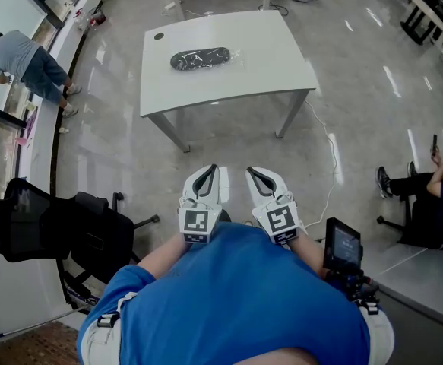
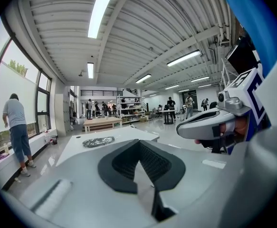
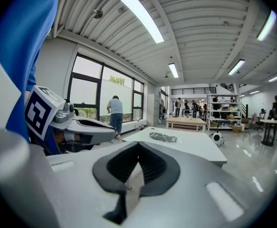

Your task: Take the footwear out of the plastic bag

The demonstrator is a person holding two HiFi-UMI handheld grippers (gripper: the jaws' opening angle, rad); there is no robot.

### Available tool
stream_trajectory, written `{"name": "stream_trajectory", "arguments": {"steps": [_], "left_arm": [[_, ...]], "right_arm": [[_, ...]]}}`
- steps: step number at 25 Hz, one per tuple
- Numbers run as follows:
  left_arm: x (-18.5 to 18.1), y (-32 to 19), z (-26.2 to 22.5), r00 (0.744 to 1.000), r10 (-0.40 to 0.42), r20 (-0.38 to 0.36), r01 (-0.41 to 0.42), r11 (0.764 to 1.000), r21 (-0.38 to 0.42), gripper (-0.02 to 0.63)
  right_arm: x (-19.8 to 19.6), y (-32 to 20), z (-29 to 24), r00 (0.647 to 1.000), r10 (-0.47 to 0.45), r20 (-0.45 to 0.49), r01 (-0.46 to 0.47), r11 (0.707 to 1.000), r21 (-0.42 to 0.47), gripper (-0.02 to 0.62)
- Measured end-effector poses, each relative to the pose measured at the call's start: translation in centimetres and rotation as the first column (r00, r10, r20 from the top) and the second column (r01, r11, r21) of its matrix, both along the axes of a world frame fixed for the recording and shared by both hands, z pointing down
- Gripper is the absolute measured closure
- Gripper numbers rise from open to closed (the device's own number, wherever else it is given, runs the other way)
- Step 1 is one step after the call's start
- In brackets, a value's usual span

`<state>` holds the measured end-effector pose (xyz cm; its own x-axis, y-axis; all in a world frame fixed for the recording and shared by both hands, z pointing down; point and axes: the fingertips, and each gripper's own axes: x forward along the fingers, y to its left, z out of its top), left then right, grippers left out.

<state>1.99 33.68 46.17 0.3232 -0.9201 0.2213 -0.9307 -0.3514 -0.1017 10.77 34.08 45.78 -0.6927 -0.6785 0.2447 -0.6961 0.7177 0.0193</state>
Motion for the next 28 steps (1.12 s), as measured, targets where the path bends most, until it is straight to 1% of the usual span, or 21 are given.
{"name": "stream_trajectory", "arguments": {"steps": [6, 11, 16, 20, 25, 28], "left_arm": [[-0.8, -3.8, 0.6, 1.000, -0.002, 0.010, 0.002, 1.000, 0.009, 0.598], [-2.7, -8.2, 0.9, 1.000, 0.005, -0.006, -0.004, 1.000, 0.010, 0.598], [-5.7, -15.1, 0.8, 1.000, 0.002, -0.016, -0.002, 1.000, 0.017, 0.598], [-8.7, -19.5, 1.1, 1.000, 0.005, -0.020, -0.004, 1.000, 0.003, 0.600], [-11.5, -24.9, 0.3, 0.999, 0.040, -0.016, -0.040, 0.999, 0.018, 0.598], [-12.9, -27.5, 0.7, 0.998, 0.068, -0.013, -0.068, 0.997, 0.024, 0.598]], "right_arm": [[-0.4, -3.4, 1.1, 1.000, 0.003, -0.011, -0.003, 1.000, -0.005, 0.592], [-2.0, -7.5, 1.4, 0.999, 0.013, -0.042, -0.013, 1.000, -0.003, 0.592], [-4.4, -14.3, 1.5, 0.998, 0.032, -0.060, -0.033, 0.999, -0.009, 0.592], [-6.8, -18.8, 1.6, 0.996, 0.046, -0.071, -0.048, 0.999, -0.025, 0.592], [-9.9, -24.4, 0.9, 0.995, 0.069, -0.068, -0.070, 0.998, -0.010, 0.592], [-11.5, -27.1, 1.2, 0.994, 0.089, -0.064, -0.089, 0.996, 0.001, 0.592]]}}
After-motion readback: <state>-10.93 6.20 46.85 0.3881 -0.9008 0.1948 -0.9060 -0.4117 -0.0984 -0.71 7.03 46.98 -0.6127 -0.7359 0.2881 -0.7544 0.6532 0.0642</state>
